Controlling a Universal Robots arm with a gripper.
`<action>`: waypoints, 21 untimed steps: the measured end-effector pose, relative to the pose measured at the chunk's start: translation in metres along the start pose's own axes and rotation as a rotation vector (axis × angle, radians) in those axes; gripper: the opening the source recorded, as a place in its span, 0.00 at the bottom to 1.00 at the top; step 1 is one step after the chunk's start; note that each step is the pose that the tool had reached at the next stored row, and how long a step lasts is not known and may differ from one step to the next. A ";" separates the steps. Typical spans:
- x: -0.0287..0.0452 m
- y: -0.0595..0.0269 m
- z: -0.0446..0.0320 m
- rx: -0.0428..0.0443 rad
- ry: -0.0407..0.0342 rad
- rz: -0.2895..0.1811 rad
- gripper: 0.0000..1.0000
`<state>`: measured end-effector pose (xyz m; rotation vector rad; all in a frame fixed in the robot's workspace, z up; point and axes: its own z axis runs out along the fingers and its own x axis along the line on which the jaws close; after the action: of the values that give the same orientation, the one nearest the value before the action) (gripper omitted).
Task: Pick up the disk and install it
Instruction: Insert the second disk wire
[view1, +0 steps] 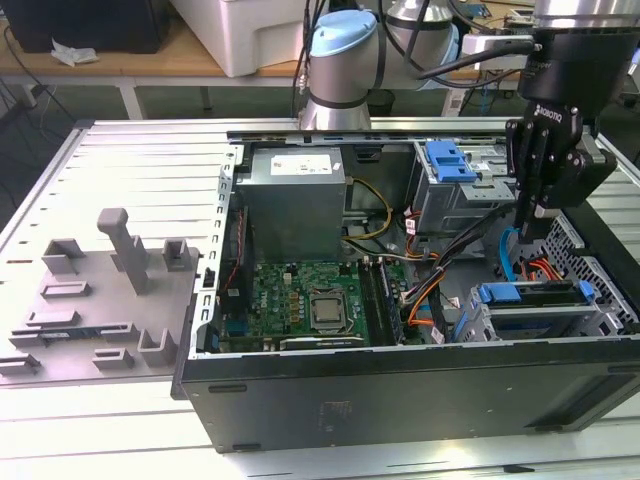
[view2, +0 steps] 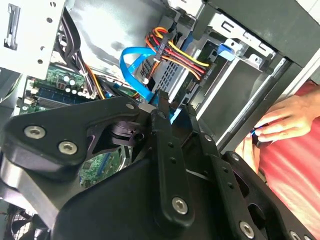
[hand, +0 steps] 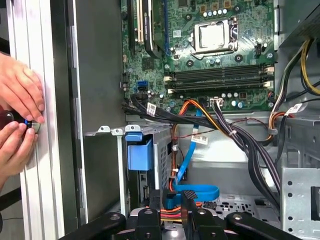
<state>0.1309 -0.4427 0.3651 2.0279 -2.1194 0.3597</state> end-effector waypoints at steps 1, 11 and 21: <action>0.0000 0.0003 0.0001 0.0049 -0.0002 0.002 0.30; -0.0001 0.0040 0.0007 0.0091 0.0006 0.018 0.30; -0.0005 0.0043 0.0020 -0.0041 0.0034 0.060 0.30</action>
<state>0.1267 -0.4427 0.3629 1.9637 -2.1806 0.3671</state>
